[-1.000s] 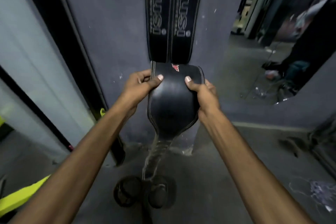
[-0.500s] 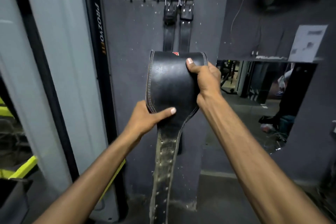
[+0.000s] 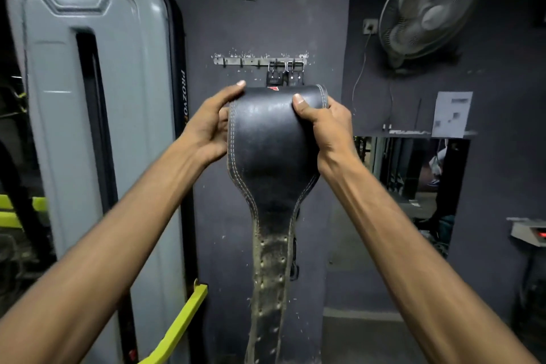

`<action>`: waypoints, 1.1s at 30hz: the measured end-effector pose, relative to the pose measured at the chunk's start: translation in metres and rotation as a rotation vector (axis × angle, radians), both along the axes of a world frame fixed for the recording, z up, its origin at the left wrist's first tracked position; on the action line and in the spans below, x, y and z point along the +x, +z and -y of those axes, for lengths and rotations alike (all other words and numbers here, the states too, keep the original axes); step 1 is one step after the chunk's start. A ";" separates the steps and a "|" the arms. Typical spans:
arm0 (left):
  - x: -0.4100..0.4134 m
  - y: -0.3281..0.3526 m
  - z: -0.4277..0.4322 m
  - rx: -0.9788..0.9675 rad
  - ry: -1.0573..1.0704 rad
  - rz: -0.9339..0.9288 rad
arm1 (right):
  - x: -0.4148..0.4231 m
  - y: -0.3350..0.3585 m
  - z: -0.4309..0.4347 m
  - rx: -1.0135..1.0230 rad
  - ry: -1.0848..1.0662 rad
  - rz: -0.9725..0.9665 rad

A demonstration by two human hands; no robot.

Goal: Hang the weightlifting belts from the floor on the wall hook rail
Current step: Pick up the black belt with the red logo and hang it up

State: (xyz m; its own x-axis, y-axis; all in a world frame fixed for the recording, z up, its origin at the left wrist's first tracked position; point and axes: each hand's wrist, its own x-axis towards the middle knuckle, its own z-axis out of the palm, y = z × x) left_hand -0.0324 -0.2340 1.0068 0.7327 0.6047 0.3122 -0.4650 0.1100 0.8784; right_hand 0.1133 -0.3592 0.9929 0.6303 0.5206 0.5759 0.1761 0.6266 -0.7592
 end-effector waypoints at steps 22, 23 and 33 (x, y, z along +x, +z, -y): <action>-0.109 -0.001 -0.055 0.405 -0.218 0.170 | -0.089 0.032 -0.025 -0.192 0.388 -0.177; -0.114 -0.003 -0.055 0.401 -0.230 0.166 | -0.090 0.036 -0.029 -0.197 0.357 -0.217; -0.108 0.021 -0.053 0.144 -0.054 -0.183 | -0.093 0.012 -0.028 -0.088 0.166 0.110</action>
State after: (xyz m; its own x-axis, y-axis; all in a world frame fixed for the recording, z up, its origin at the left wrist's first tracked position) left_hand -0.1409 -0.1811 1.0281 0.8147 0.5223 0.2518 -0.2939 -0.0024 0.9558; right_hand 0.0208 -0.3313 1.0050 0.4677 0.6633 0.5842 0.1605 0.5863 -0.7941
